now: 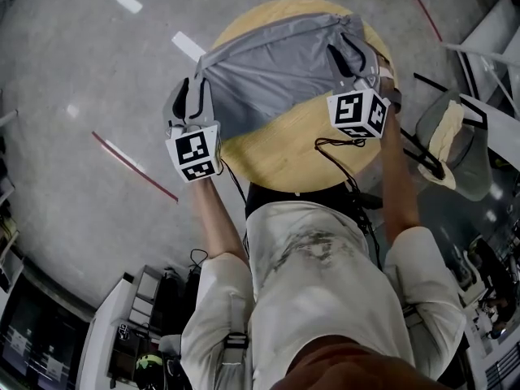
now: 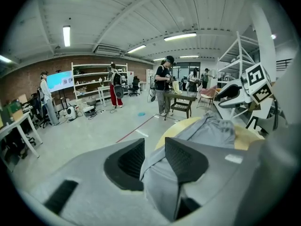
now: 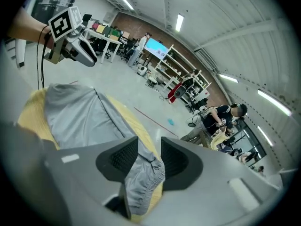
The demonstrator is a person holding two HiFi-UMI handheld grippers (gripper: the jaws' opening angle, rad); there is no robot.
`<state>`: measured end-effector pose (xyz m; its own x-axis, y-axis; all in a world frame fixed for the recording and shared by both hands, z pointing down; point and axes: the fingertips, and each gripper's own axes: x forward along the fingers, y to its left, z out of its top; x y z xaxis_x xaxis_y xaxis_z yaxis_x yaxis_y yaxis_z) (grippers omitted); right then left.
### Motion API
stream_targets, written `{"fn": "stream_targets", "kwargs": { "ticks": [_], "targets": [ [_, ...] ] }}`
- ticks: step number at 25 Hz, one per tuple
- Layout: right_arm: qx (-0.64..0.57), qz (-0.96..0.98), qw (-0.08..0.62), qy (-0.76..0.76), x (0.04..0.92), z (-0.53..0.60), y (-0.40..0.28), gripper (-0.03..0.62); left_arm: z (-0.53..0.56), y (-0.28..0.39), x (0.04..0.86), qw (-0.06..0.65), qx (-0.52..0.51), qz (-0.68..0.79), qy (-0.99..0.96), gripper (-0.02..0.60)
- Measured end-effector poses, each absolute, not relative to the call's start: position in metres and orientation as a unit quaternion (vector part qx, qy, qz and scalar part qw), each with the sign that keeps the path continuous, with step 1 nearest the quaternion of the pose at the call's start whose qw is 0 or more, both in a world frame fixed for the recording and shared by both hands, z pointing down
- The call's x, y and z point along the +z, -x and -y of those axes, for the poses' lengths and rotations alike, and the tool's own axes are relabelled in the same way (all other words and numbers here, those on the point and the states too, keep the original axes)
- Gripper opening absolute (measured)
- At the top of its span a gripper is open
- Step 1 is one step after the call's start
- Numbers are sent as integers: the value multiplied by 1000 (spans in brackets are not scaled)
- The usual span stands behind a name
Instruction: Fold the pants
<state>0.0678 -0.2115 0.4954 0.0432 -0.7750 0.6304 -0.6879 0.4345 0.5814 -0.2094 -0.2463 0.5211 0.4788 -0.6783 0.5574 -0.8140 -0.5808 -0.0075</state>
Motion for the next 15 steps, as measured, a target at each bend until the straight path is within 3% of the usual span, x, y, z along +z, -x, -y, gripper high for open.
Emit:
{"fn": "stream_targets", "kwargs": {
  "ticks": [15],
  "targets": [
    [-70, 687, 442, -572, 420, 128, -17, 86, 178, 222, 449, 99, 195, 430, -876, 83]
  ]
}}
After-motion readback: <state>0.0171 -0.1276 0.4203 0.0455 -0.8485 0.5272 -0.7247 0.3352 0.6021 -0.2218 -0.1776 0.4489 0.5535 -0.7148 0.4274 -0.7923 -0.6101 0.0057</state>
